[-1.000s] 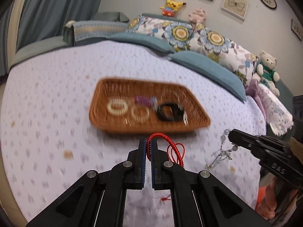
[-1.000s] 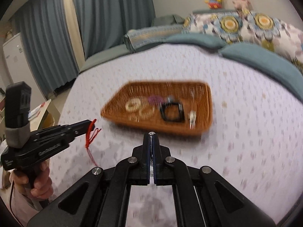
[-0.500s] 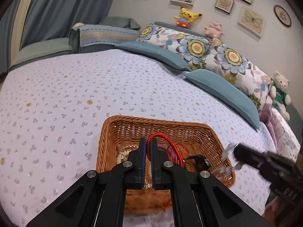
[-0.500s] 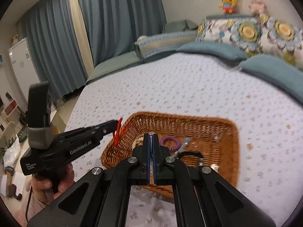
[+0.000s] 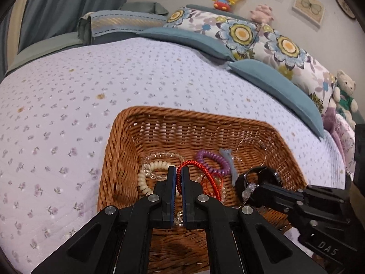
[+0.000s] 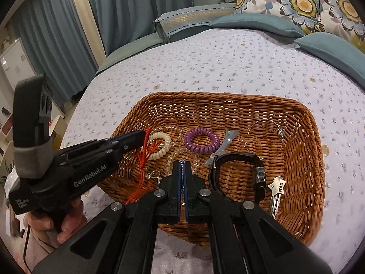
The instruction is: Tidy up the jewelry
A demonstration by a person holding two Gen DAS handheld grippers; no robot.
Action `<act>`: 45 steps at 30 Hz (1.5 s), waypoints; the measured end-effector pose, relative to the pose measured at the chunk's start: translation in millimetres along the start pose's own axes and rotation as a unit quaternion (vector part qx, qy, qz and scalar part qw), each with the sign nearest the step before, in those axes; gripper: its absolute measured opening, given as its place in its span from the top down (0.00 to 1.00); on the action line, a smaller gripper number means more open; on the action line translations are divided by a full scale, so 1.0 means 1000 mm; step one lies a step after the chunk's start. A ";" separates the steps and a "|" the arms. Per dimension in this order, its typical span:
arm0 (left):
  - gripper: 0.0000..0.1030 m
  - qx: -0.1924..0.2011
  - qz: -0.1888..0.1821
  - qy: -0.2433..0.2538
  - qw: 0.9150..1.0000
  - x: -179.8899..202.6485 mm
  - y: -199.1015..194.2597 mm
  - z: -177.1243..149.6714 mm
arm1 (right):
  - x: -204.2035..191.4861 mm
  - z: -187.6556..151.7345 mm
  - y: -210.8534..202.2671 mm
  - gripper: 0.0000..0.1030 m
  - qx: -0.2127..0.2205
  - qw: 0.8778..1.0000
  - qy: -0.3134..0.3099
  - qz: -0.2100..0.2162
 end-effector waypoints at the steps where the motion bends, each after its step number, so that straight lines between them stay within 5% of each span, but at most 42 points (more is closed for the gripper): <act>1: 0.96 -0.001 0.002 0.002 1.000 0.000 0.001 -0.001 | 0.002 0.000 0.000 0.97 0.000 1.000 0.003 -0.001; 3: 0.89 -0.009 0.003 -0.003 1.000 -0.001 0.003 -0.003 | 0.005 0.000 0.000 0.96 0.000 1.000 0.012 0.004; 6: 0.50 -0.003 -0.002 -0.012 1.000 -0.004 -0.001 -0.003 | 0.008 0.002 -0.005 0.94 0.002 1.000 0.018 0.002; 7: 0.46 0.007 -0.001 -0.012 1.000 -0.004 -0.006 -0.001 | 0.009 0.003 -0.009 0.89 0.005 1.000 0.020 0.003; 11: 0.46 0.033 -0.012 -0.006 0.999 0.003 -0.032 0.005 | 0.006 0.006 -0.033 0.66 0.027 0.999 0.017 -0.006; 16: 0.46 0.068 -0.030 -0.010 0.997 0.018 -0.079 0.006 | -0.008 -0.002 -0.079 0.62 0.060 0.998 -0.011 -0.030; 20: 0.46 0.102 -0.024 0.004 0.995 0.038 -0.125 0.001 | -0.015 -0.014 -0.121 0.41 0.099 0.993 -0.021 -0.054; 30: 0.28 0.150 0.016 0.009 0.989 0.074 -0.216 -0.052 | -0.024 -0.062 -0.191 0.29 0.154 0.983 -0.038 -0.096; 36: 0.27 0.153 0.105 0.040 0.982 0.080 -0.222 -0.089 | -0.018 -0.084 -0.197 0.26 0.166 0.981 -0.024 -0.102; 45: 0.27 0.148 0.114 0.039 0.982 0.074 -0.177 -0.103 | -0.006 -0.086 -0.181 0.26 0.173 0.975 -0.031 -0.136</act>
Point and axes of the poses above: each gripper's, at about its wrist camera, not at the fingertips, and y roughly the way its jaws point, x to its right, z to its top, the point moved 7 cm from there along y, roughly the way its jaws point, and after that the axes turned 3 degrees about y, right-handed, at the moved point
